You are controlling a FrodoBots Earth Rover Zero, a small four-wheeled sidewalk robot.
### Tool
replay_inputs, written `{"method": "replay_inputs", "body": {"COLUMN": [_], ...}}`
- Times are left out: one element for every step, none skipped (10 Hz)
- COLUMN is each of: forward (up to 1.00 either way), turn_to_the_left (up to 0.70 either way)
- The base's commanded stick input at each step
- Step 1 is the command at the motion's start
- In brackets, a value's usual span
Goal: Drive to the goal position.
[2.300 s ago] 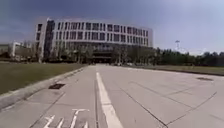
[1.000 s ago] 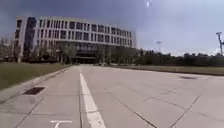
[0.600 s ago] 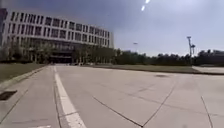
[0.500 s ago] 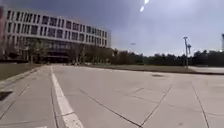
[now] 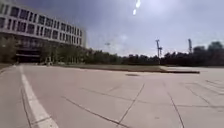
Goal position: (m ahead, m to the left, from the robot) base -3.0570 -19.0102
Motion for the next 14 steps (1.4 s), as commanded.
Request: {"method": "replay_inputs", "body": {"forward": [0.0,0.0,0.0,0.0,0.0,0.0,0.0,0.0,0.0,0.0,0.0,0.0,0.0,0.0], "turn_to_the_left": [-0.68,-0.68,-0.68,-0.68,-0.68,-0.68,-0.68,-0.68,-0.68,-0.68,-0.68,-0.68,-0.68,-0.68]}}
